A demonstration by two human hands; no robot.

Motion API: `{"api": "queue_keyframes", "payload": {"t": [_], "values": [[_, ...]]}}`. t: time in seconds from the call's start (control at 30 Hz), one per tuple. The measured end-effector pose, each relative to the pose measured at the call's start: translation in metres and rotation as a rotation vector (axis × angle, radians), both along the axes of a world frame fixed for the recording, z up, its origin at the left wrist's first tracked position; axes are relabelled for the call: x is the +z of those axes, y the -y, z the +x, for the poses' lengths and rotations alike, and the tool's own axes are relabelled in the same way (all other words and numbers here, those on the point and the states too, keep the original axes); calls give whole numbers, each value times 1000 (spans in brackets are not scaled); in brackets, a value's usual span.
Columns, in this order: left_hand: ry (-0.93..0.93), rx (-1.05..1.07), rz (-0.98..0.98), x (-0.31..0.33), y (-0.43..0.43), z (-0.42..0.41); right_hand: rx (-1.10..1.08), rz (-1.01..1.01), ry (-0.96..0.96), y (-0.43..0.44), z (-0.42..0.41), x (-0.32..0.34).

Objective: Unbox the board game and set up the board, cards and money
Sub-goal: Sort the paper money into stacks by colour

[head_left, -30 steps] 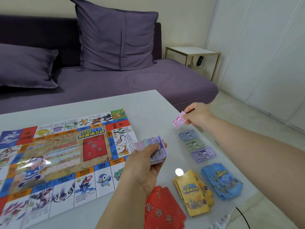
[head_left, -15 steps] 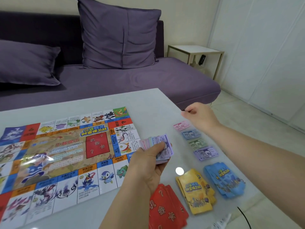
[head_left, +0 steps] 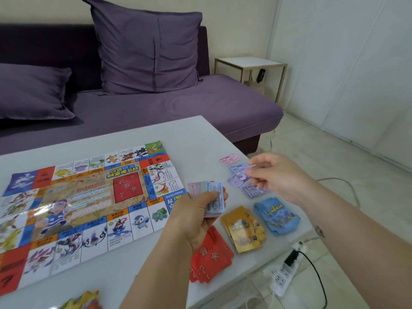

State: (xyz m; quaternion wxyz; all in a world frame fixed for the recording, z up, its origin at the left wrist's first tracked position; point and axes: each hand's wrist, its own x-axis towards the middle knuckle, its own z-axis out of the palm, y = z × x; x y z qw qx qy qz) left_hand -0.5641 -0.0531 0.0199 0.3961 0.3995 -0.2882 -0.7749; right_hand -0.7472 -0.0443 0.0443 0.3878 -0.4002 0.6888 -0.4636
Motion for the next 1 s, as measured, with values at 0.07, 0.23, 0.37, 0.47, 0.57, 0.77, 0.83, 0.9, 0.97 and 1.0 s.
{"api": "queue_keyframes", "payload": {"t": [0.07,0.23,0.37,0.47,0.57,0.77,0.83,0.9,0.97,1.0], "values": [[15,22,-2,0,-2,-1,-122,-16,3,-7,-14,-7],[31,32,14,-1,-8,-4,-223,19,-221,-12,-33,-35],[48,20,13,-2,-9,-6,-206,76,-309,-3,-38,-46],[49,7,8,-3,-8,-7,-179,126,-413,0,-42,-54],[45,3,10,-3,-7,-10,-167,125,-602,0,-43,-55],[27,9,29,-4,-6,-12,137,47,-900,4,-32,-57],[18,9,33,-3,-6,-12,150,67,-946,4,-30,-55],[19,7,33,-3,-6,-12,150,77,-972,3,-30,-53],[23,8,36,-4,-6,-11,159,86,-997,2,-30,-52],[23,10,38,-4,-6,-10,165,86,-1000,1,-30,-52]]}}
